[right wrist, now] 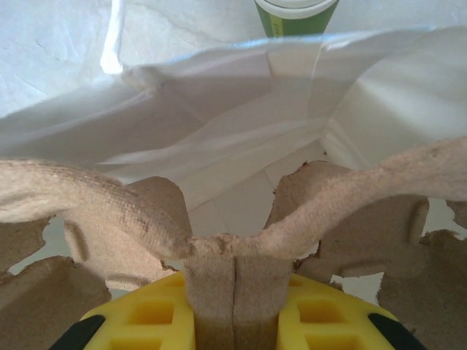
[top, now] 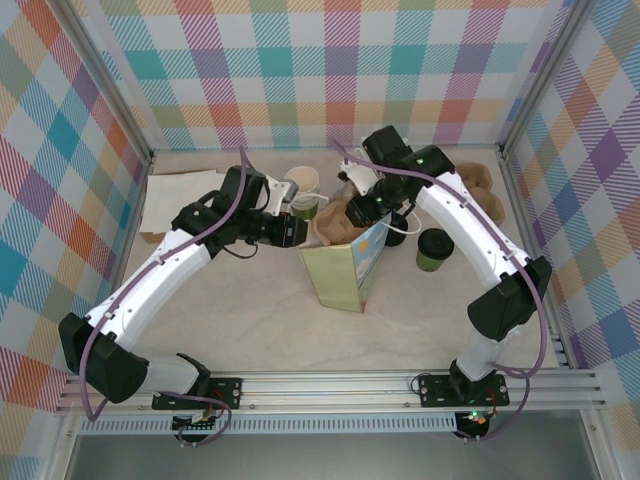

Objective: Pack the takeout coffee

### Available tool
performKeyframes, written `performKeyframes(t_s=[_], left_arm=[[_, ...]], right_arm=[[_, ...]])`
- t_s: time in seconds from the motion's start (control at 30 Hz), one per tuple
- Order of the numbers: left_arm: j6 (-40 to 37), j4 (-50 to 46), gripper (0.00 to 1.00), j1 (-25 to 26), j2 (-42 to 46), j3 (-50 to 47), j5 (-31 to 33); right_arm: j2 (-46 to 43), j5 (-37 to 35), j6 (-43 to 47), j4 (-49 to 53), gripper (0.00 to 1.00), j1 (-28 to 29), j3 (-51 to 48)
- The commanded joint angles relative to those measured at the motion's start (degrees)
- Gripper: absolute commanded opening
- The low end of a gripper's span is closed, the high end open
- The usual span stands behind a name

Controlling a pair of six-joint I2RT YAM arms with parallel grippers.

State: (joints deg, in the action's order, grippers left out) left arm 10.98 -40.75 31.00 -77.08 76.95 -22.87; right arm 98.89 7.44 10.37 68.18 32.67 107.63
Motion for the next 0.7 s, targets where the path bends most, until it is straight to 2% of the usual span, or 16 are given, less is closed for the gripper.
performKeyframes(t_s=[0.0, 0.23, 0.67], left_arm=[[0.18, -0.61, 0.24, 0.46, 0.55, -0.49, -0.63], [0.53, 0.69, 0.08, 0.55, -0.57, 0.91, -1.82], [2.70, 1.63, 0.05, 1.69, 0.32, 3.25, -3.01]], right_arm=[[-1.54, -3.03, 2.33, 0.98, 0.15, 0.88, -1.27], [-1.11, -4.57, 4.09, 2.29, 0.16, 3.13, -2.32], [2.94, -7.78, 4.83, 5.70, 0.16, 6.60, -0.74]])
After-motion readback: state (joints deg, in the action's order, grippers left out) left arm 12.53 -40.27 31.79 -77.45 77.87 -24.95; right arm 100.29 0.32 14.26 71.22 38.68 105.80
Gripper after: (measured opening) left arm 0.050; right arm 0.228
